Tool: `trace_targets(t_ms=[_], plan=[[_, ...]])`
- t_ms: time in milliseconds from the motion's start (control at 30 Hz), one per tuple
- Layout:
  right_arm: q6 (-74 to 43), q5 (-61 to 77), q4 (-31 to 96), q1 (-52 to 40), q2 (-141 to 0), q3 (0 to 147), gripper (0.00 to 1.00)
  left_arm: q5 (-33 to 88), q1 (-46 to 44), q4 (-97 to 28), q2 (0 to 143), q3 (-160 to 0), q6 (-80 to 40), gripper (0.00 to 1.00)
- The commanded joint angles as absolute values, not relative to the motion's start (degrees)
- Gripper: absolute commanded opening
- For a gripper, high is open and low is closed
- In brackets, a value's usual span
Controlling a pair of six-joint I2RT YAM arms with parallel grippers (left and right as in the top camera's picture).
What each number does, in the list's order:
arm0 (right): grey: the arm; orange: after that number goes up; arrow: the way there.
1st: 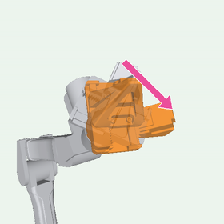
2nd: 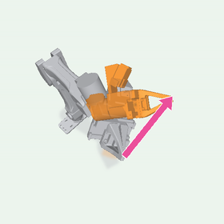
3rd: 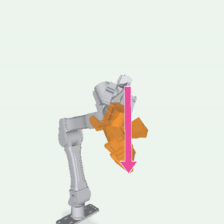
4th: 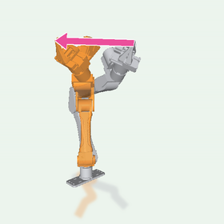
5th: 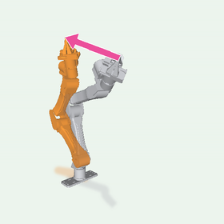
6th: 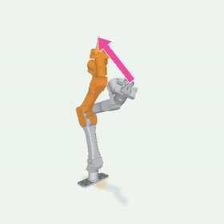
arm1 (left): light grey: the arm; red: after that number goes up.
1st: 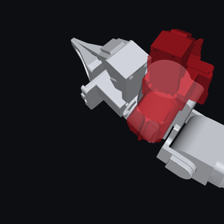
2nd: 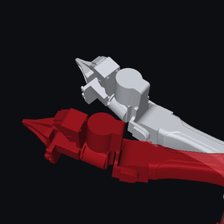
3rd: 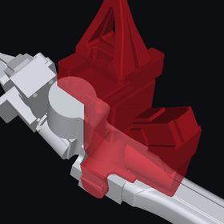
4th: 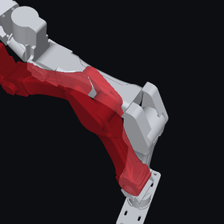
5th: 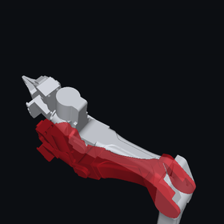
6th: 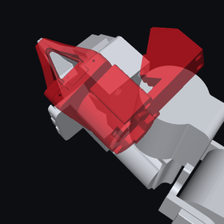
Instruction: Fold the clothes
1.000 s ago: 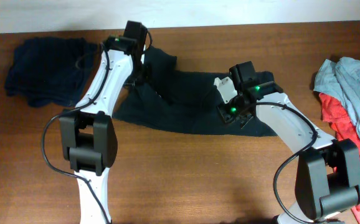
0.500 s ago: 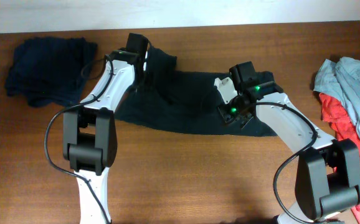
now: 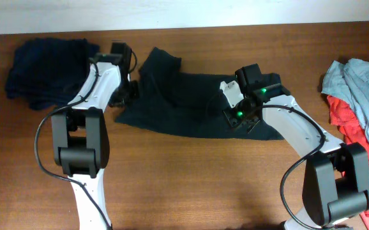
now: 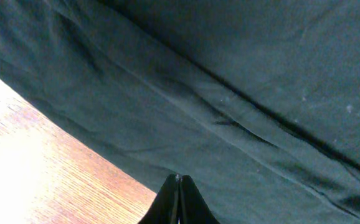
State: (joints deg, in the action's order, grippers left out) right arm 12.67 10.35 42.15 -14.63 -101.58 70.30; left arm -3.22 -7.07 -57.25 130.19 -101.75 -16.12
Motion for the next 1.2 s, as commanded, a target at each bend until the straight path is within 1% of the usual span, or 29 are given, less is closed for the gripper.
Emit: trace_targets(t_ms=[0,167,267,467,633,700,767,933,1067,1167], plan=[[13.1,9.8,42.4,-14.6,-101.7,71.0,0.04,-2.8,-7.3,-53.9,130.2,-96.0,-16.2,0.00],[13.1,9.8,42.6,-14.6,-101.7,71.0,0.04,-3.0,-7.3,-54.0,130.2,-91.2,-16.3,0.00],[13.1,9.8,42.6,-14.6,-101.7,71.0,0.04,-4.8,-7.3,-57.8,130.2,-89.3,-18.7,0.01],[13.1,9.8,42.6,-14.6,-101.7,71.0,0.04,-5.5,-7.3,-66.8,130.2,-88.7,-18.9,0.01],[13.1,9.8,42.5,-14.6,-101.7,71.0,0.04,-6.5,-7.3,-66.0,130.1,-89.3,-18.9,0.01],[13.1,9.8,42.6,-14.6,-101.7,71.0,0.04,-7.4,-7.3,-66.3,130.1,-90.5,-18.9,0.02],[13.1,9.8,42.6,-14.6,-101.7,71.0,0.04,-10.2,-7.3,-67.3,129.9,-92.7,-18.9,0.06],[13.1,9.8,42.7,-14.6,-101.7,71.0,0.05,-16.1,-7.3,-71.6,129.6,-102.5,-18.8,0.10],[13.1,9.3,43.8,-14.5,-101.7,71.0,0.05,-15.3,-7.5,-73.6,129.6,-108.4,-18.7,0.10],[13.0,8.1,45.1,-14.4,-101.7,71.0,0.05,-10.8,-7.6,-72.8,129.6,-110.6,-16.9,0.10]])
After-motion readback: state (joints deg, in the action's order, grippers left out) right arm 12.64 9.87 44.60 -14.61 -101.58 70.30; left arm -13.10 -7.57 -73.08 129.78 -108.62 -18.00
